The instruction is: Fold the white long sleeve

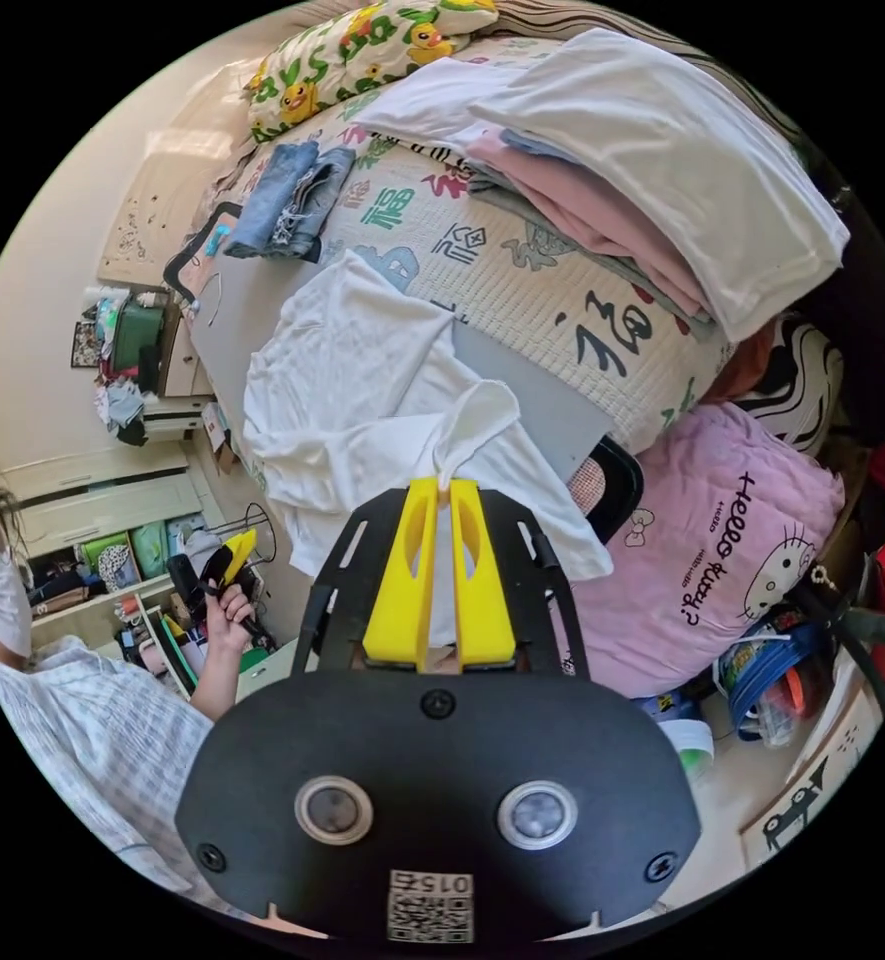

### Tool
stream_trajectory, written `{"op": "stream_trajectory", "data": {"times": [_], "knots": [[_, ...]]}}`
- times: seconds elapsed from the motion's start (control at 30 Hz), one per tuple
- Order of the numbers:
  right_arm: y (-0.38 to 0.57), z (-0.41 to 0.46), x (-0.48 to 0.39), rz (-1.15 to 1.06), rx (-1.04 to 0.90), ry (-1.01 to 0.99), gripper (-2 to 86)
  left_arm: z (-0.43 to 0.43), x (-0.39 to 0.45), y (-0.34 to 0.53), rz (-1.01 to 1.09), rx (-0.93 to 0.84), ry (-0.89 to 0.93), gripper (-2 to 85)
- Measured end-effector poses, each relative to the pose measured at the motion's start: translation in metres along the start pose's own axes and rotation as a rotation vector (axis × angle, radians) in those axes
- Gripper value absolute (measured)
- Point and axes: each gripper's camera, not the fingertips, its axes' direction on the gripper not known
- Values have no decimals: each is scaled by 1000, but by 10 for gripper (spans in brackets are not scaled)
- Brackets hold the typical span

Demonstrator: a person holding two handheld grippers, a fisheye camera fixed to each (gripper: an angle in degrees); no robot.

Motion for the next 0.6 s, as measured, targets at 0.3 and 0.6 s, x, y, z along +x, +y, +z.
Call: {"op": "stream_trajectory", "data": {"times": [0.3,0.6], "knots": [[11,-13,42,91,27,-29,10,-6,-103,-18,-285,103,-3,98],[27,-4,98,182,-58,126,26,-47,-165,-4,-462,300,72,60]]}}
